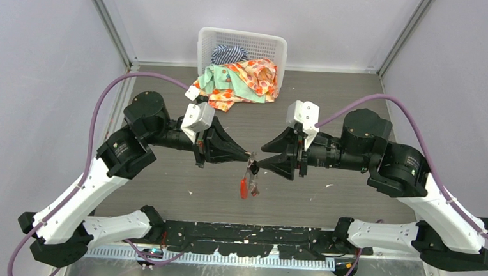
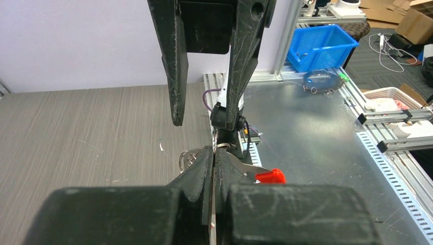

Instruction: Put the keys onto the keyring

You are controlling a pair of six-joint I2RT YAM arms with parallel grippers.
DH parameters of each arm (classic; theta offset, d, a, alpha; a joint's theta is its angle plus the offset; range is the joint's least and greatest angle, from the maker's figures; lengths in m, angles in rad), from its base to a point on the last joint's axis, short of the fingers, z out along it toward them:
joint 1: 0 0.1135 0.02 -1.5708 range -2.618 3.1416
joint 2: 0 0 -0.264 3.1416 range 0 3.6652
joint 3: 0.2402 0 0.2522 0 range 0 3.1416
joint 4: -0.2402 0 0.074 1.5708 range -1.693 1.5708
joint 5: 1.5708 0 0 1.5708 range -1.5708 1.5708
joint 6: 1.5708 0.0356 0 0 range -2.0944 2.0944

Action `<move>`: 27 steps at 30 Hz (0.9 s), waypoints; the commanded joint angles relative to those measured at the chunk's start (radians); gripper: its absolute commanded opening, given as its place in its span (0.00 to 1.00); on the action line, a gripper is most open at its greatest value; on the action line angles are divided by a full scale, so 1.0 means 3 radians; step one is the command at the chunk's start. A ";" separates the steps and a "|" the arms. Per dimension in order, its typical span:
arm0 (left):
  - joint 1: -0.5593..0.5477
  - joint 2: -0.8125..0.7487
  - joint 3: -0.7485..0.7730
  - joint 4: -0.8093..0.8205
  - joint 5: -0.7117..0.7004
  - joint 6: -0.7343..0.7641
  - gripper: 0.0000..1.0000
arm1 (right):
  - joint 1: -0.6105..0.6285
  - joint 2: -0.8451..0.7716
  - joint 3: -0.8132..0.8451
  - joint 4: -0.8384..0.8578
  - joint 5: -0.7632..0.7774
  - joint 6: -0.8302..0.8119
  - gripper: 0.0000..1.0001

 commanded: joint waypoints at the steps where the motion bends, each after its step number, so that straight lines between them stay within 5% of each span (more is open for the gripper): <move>1: 0.0035 -0.0069 0.0011 0.0209 0.0015 -0.0048 0.00 | 0.0002 0.0016 0.0101 0.0281 0.0024 -0.0032 0.46; 10: 0.0035 -0.0069 0.0003 0.0222 0.0016 -0.0048 0.00 | 0.0000 0.0098 0.0039 0.0485 -0.0135 0.0035 0.38; 19: 0.0045 -0.0082 -0.0042 0.0225 -0.0021 -0.0038 0.00 | -0.0001 0.0240 0.0163 0.0233 -0.0318 0.0023 0.02; 22: 0.0058 -0.0104 -0.0080 0.0163 -0.0073 0.0068 0.01 | 0.0003 0.0299 0.0284 -0.0034 -0.0202 0.0040 0.01; 27: 0.0060 -0.0121 -0.0006 -0.0697 -0.0190 0.1166 0.34 | -0.0003 0.0582 0.0686 -0.0769 -0.0019 0.0104 0.01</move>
